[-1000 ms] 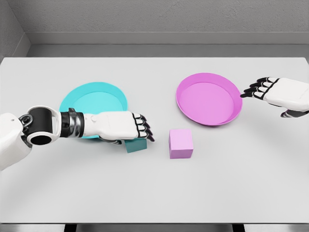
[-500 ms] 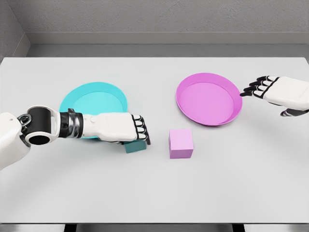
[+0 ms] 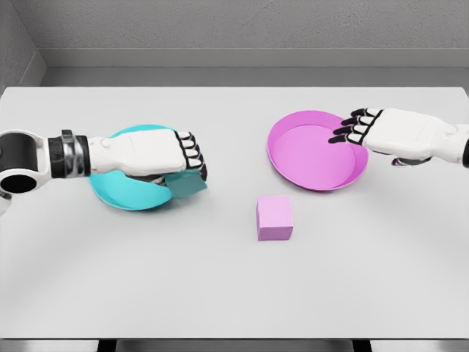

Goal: Place the blocks in the corresponding plates according to their colors

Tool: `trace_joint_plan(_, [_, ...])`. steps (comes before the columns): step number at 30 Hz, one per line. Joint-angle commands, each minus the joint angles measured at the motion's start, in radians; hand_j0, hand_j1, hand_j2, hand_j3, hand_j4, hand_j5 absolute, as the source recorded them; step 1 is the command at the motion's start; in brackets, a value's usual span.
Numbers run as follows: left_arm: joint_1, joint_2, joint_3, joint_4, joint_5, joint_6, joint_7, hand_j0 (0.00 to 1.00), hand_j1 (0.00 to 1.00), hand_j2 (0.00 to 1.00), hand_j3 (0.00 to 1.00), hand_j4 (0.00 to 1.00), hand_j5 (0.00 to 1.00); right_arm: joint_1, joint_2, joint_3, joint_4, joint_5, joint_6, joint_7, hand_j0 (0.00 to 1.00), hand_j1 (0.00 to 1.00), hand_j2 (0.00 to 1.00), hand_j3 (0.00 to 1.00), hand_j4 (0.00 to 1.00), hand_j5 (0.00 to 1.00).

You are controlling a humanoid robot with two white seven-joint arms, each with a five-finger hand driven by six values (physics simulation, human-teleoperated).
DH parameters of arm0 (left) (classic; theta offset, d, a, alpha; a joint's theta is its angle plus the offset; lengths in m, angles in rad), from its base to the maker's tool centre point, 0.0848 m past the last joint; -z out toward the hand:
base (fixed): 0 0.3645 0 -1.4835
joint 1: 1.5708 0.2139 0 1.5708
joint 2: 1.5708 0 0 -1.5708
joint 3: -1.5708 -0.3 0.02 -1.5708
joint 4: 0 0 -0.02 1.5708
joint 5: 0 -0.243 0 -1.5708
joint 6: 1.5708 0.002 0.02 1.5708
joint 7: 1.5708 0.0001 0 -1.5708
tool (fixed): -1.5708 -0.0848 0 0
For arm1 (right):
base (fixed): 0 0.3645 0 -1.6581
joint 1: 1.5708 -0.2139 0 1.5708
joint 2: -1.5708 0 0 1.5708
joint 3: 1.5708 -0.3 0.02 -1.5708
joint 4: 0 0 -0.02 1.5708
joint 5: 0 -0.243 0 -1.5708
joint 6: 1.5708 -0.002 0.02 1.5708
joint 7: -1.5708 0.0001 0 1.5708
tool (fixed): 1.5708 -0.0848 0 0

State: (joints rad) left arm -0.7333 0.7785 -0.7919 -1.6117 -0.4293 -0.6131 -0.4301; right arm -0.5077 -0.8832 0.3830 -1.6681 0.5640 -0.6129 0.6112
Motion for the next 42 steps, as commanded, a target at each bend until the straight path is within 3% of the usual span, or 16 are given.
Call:
trace_joint_plan(1, [0.0,0.027,0.049,0.027,0.044,0.002,0.001,0.44,0.44,0.44,0.44,0.44,0.44,-0.003,0.006,0.062,-0.004,0.007,0.002,0.0,1.0,1.0,1.0,1.0,1.0,1.0])
trace_joint_plan(6, [0.0,0.031,0.086,0.157,0.041,0.002,-0.001,0.45,0.45,0.45,0.45,0.45,0.45,-0.083,0.041,0.194,-0.021,0.019,0.002,0.0,1.0,1.0,1.0,1.0,1.0,1.0])
trace_joint_plan(13, [0.002,0.03,0.074,0.216,0.012,0.002,-0.004,0.49,0.49,0.49,0.49,0.49,0.49,-0.098,0.061,0.247,-0.088,0.045,0.002,0.0,1.0,1.0,1.0,1.0,1.0,1.0])
trace_joint_plan(16, [0.002,0.03,0.074,0.23,0.012,0.002,-0.004,0.68,0.68,0.68,0.68,0.68,0.68,-0.11,0.086,0.258,-0.088,0.045,0.002,0.0,1.0,1.0,1.0,1.0,1.0,1.0])
trace_joint_plan(18, [0.002,0.024,0.074,0.233,0.015,0.002,-0.003,0.93,0.93,0.93,0.93,0.93,0.93,-0.117,0.099,0.264,-0.088,0.045,0.002,0.0,1.0,1.0,1.0,1.0,1.0,1.0])
trace_joint_plan(20, [0.002,0.021,0.074,0.233,0.018,0.002,-0.003,1.0,1.0,1.0,1.0,1.0,1.0,-0.133,0.105,0.292,-0.09,0.045,0.002,0.0,1.0,1.0,1.0,1.0,1.0,1.0])
trace_joint_plan(30, [0.002,0.024,0.077,0.24,0.024,0.002,-0.001,1.0,1.0,1.0,1.0,1.0,1.0,-0.152,0.152,0.359,-0.091,0.046,0.002,0.0,1.0,1.0,1.0,1.0,1.0,1.0])
trace_joint_plan(34, [0.003,0.03,0.083,0.335,0.027,0.002,0.001,1.0,1.0,1.0,1.0,1.0,1.0,-0.153,0.152,0.375,-0.091,0.051,0.002,0.0,1.0,1.0,1.0,1.0,1.0,1.0])
trace_joint_plan(37, [0.006,0.102,0.103,0.354,0.104,0.002,0.001,1.0,1.0,1.0,1.0,1.0,1.0,-0.155,0.152,0.404,-0.091,0.053,0.002,0.0,1.0,1.0,1.0,1.0,1.0,1.0])
trace_joint_plan(42, [0.011,0.111,0.103,0.395,0.107,0.002,0.001,1.0,1.0,1.0,1.0,1.0,1.0,-0.155,0.152,0.425,-0.091,0.076,0.002,0.0,1.0,1.0,1.0,1.0,1.0,1.0])
